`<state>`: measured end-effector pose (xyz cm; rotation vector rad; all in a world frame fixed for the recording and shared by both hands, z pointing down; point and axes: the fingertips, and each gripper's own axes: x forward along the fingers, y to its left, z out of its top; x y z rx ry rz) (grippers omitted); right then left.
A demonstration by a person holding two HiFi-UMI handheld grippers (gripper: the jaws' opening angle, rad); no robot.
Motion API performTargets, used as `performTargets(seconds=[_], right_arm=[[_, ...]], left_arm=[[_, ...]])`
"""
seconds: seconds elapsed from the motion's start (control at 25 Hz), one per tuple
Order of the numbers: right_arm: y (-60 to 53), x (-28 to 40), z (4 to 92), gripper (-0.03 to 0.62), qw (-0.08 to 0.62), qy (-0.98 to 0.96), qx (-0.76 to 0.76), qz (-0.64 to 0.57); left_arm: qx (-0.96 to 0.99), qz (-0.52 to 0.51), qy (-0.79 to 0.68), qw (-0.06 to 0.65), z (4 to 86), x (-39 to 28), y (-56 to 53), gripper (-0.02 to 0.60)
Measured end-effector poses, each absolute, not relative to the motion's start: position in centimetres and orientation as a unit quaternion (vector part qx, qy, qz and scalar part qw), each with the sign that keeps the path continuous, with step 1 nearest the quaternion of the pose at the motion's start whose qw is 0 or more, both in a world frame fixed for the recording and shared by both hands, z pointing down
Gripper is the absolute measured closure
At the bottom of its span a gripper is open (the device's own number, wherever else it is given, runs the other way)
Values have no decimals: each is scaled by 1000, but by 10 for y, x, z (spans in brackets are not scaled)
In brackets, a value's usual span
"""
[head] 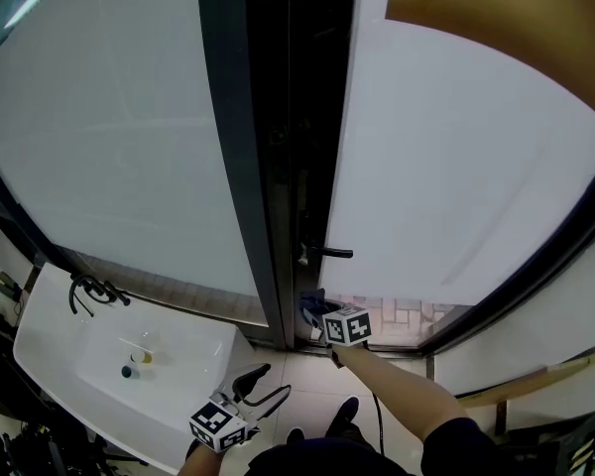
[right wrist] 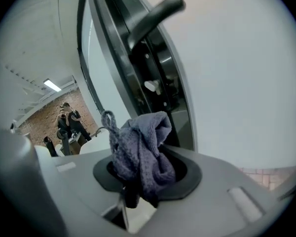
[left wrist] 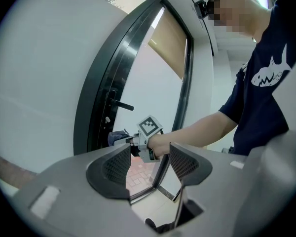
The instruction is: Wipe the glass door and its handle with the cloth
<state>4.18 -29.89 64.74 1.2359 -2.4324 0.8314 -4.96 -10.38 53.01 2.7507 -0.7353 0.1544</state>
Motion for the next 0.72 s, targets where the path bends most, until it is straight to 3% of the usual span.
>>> performTargets(seconds=[0.72], right_arm=[[-64, 119, 485, 462, -15, -873, 451, 183]], left_arm=[[980, 43, -160, 110, 498, -26, -60, 341]])
